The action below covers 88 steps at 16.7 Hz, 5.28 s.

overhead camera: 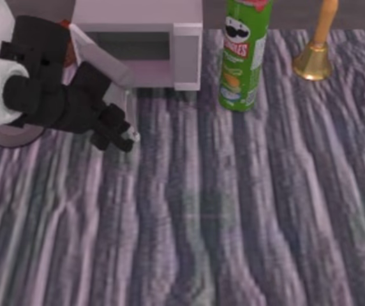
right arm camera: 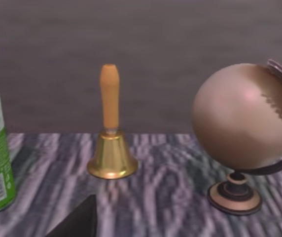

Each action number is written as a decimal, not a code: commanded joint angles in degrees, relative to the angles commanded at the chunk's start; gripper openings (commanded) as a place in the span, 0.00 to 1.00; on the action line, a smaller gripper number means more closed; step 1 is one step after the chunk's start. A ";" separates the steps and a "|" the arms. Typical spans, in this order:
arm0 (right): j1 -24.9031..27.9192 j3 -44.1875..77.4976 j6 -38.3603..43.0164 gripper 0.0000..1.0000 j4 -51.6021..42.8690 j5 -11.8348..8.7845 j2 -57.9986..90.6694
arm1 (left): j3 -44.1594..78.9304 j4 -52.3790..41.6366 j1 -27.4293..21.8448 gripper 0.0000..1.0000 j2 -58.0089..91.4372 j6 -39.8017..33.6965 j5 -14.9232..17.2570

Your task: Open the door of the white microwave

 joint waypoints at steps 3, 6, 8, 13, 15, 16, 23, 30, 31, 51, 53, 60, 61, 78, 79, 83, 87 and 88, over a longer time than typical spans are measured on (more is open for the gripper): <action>0.00 0.00 0.00 1.00 0.00 0.00 0.00 | 0.00 0.00 0.00 0.00 0.00 0.00 0.00; 0.00 0.00 0.00 1.00 0.00 0.00 0.00 | 0.00 0.00 0.00 0.00 0.00 0.00 0.00; 0.00 0.00 0.00 1.00 0.00 0.00 0.00 | 0.00 0.00 0.00 0.00 0.00 0.00 0.00; 0.00 0.00 0.00 1.00 0.00 0.00 0.00 | 0.00 0.00 0.00 0.00 0.00 0.00 0.00; 0.00 0.00 0.00 1.00 0.00 0.00 0.00 | 0.00 0.00 0.00 0.00 0.00 0.00 0.00; 0.00 0.00 0.00 1.00 0.00 0.00 0.00 | 0.00 0.00 0.00 0.00 0.00 0.00 0.00; 0.00 0.00 0.00 1.00 0.00 0.00 0.00 | 0.00 0.00 0.00 0.00 0.00 0.00 0.00; 0.00 0.00 0.00 1.00 0.00 0.00 0.00 | 0.03 -1.21 1.08 0.00 -0.20 2.86 2.08; 0.00 0.00 0.00 1.00 0.00 0.00 0.00 | 0.07 -1.48 1.41 0.00 -0.25 3.59 2.48; 0.00 0.00 0.00 1.00 0.00 0.00 0.00 | 0.03 -2.08 2.02 0.00 -0.23 4.80 3.16; 0.00 0.00 0.00 1.00 0.00 0.00 0.00 | 0.03 -2.08 2.02 0.00 -0.23 4.80 3.16; 0.00 0.00 0.00 1.00 0.00 0.00 0.00 | -0.22 -2.23 1.76 0.00 -0.23 4.71 3.55; 0.00 0.00 0.00 1.00 0.00 0.00 0.00 | -0.19 -2.53 2.00 0.00 -0.16 5.24 3.81; 0.00 0.00 0.00 1.00 0.00 0.00 0.00 | 0.50 -4.77 4.19 0.00 -0.16 10.14 6.34; 0.00 0.00 0.00 1.00 0.00 0.00 0.00 | 0.50 -4.77 4.19 0.00 -0.16 10.14 6.34; 0.00 0.00 0.00 1.00 0.00 0.00 0.00 | 0.50 -4.77 4.19 0.00 -0.16 10.14 6.34; 0.00 0.00 0.00 1.00 0.00 0.00 0.00 | 0.50 -4.77 4.19 0.00 -0.16 10.14 6.34; 0.00 0.00 0.00 1.00 0.00 0.00 0.00 | 0.50 -4.77 4.19 0.00 -0.16 10.14 6.34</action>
